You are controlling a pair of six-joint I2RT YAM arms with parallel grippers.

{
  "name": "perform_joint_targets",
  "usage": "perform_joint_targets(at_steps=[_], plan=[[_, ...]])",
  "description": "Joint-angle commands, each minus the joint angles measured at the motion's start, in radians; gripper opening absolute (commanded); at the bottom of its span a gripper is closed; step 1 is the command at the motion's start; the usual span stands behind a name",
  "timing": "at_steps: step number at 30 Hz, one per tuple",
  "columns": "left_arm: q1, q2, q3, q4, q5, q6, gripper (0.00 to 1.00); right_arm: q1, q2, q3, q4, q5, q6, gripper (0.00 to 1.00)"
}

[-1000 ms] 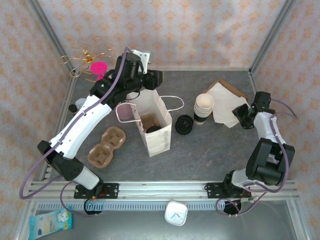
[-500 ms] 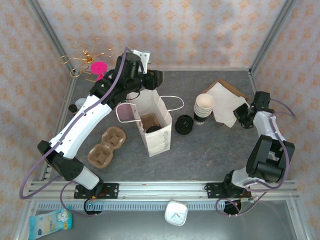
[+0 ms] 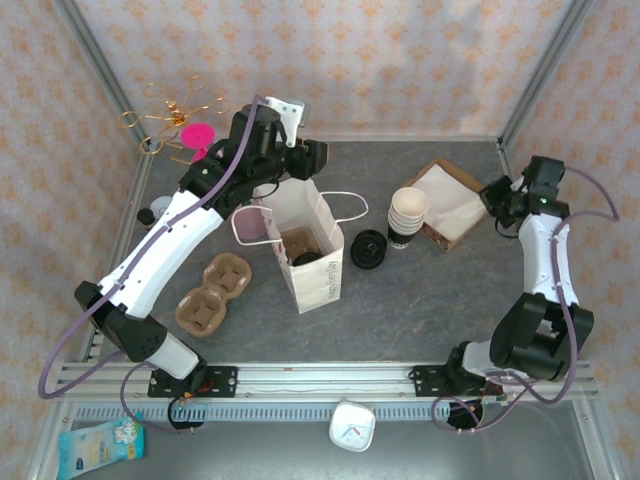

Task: Pack the takeout coffee

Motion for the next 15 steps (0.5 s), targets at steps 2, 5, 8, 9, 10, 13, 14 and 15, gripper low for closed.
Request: perform_joint_targets(at_steps=[2,5,8,9,10,13,14,15], plan=[[-0.047,-0.047,-0.008,0.081,0.015,0.135,0.59,0.009,-0.054,0.137,-0.064,-0.064,0.029,0.0],[-0.093,-0.052,-0.013,0.111,0.018,0.199,0.64,0.05,-0.061,0.246,-0.1,-0.074,0.035,0.0],[-0.104,-0.067,-0.032,0.172,0.056,0.209,0.65,0.103,-0.056,0.36,-0.128,-0.08,0.044,0.0],[-0.106,-0.075,-0.04,0.192,0.074,0.214,0.65,0.112,-0.053,0.397,-0.133,-0.098,0.052,0.0],[-0.108,-0.081,-0.043,0.204,0.091,0.226,0.65,0.12,-0.051,0.43,-0.14,-0.108,0.058,0.0],[-0.119,-0.108,-0.081,0.239,0.125,0.286,0.69,0.159,-0.046,0.531,-0.151,-0.138,0.076,0.0],[-0.12,-0.12,-0.101,0.256,0.138,0.304,0.7,0.177,-0.044,0.563,-0.152,-0.146,0.083,0.0],[-0.123,-0.133,-0.122,0.273,0.144,0.321,0.7,0.196,-0.041,0.586,-0.15,-0.155,0.089,0.0]])
